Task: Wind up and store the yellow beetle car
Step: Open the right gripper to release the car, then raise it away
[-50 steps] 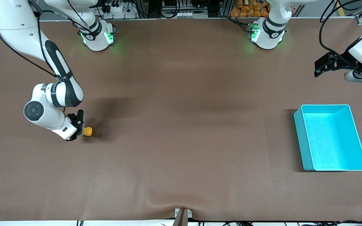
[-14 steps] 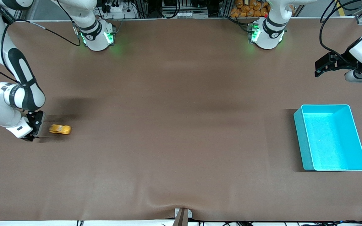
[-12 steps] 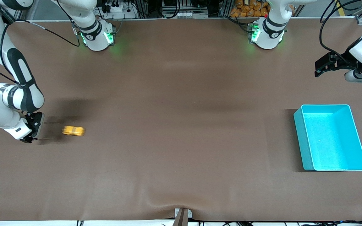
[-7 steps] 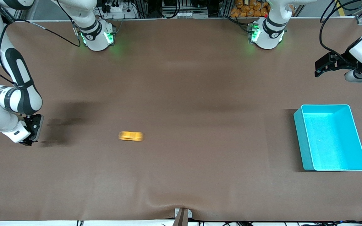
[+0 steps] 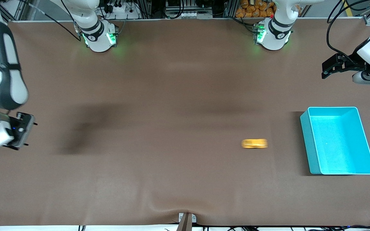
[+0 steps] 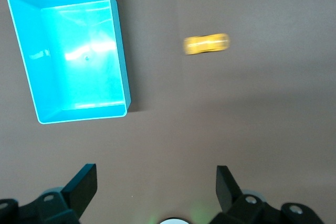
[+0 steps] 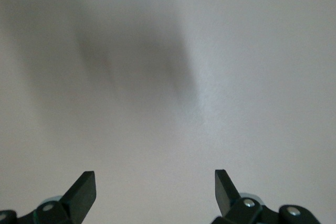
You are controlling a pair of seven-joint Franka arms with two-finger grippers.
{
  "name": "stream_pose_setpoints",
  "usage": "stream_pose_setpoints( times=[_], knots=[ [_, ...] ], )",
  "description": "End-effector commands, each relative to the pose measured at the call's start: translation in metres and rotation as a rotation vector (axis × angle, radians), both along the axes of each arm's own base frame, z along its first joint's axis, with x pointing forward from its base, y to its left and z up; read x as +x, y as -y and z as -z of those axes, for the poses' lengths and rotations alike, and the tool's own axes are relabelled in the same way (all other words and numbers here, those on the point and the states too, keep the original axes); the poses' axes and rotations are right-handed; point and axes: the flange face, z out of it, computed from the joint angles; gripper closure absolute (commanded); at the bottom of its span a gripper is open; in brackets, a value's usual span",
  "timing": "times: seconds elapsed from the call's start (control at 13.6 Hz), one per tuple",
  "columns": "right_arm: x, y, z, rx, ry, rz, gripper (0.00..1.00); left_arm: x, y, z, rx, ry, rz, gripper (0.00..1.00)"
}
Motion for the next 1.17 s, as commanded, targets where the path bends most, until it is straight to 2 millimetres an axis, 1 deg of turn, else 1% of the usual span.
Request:
stream_pose_setpoints(
  times=[0.0, 0.15, 0.29, 0.37, 0.44, 0.51, 0.59, 0.66, 0.73, 0.81, 0.95, 1.03, 1.1],
  knots=[
    [0.011, -0.007, -0.069, 0.034, 0.011, 0.149, 0.00, -0.001, -0.001, -0.003, -0.006, 0.011, 0.016, 0.00],
    [0.012, -0.018, -0.125, 0.020, 0.009, 0.259, 0.00, -0.001, -0.002, -0.004, -0.007, 0.013, 0.015, 0.00],
    [0.006, -0.014, -0.183, 0.009, 0.035, 0.353, 0.00, -0.001, -0.001, -0.004, -0.007, 0.013, 0.016, 0.00],
    [0.005, -0.014, -0.200, 0.012, 0.063, 0.363, 0.00, -0.001, -0.001, -0.003, -0.006, 0.011, 0.016, 0.00],
    [0.004, -0.014, -0.203, 0.015, 0.071, 0.386, 0.00, 0.000, -0.003, -0.002, -0.005, 0.010, 0.013, 0.00],
    [0.002, -0.014, -0.213, 0.016, 0.088, 0.444, 0.00, 0.005, -0.006, 0.006, -0.004, -0.005, 0.007, 0.00],
    [-0.004, -0.017, -0.233, 0.018, 0.121, 0.504, 0.00, 0.008, -0.013, 0.011, -0.004, -0.014, -0.007, 0.00],
    [-0.011, -0.020, -0.245, 0.016, 0.131, 0.562, 0.00, 0.013, -0.027, 0.017, 0.000, -0.025, -0.033, 0.00],
    [-0.017, -0.026, -0.256, 0.017, 0.139, 0.631, 0.00, 0.018, -0.034, 0.024, 0.016, -0.030, -0.042, 0.00],
    [-0.021, -0.031, -0.263, 0.017, 0.142, 0.689, 0.00, 0.023, -0.038, 0.033, 0.040, -0.039, -0.045, 0.00],
    [-0.028, -0.034, -0.266, 0.012, 0.114, 0.800, 0.00, 0.042, -0.048, 0.062, 0.075, -0.062, -0.066, 0.00],
    [-0.033, -0.035, -0.271, 0.011, 0.111, 0.860, 0.00, 0.052, -0.061, 0.077, 0.072, -0.068, -0.089, 0.00],
    [-0.036, -0.041, -0.274, 0.009, 0.104, 0.924, 0.00, 0.060, -0.072, 0.087, 0.069, -0.057, -0.105, 0.00]
  ],
)
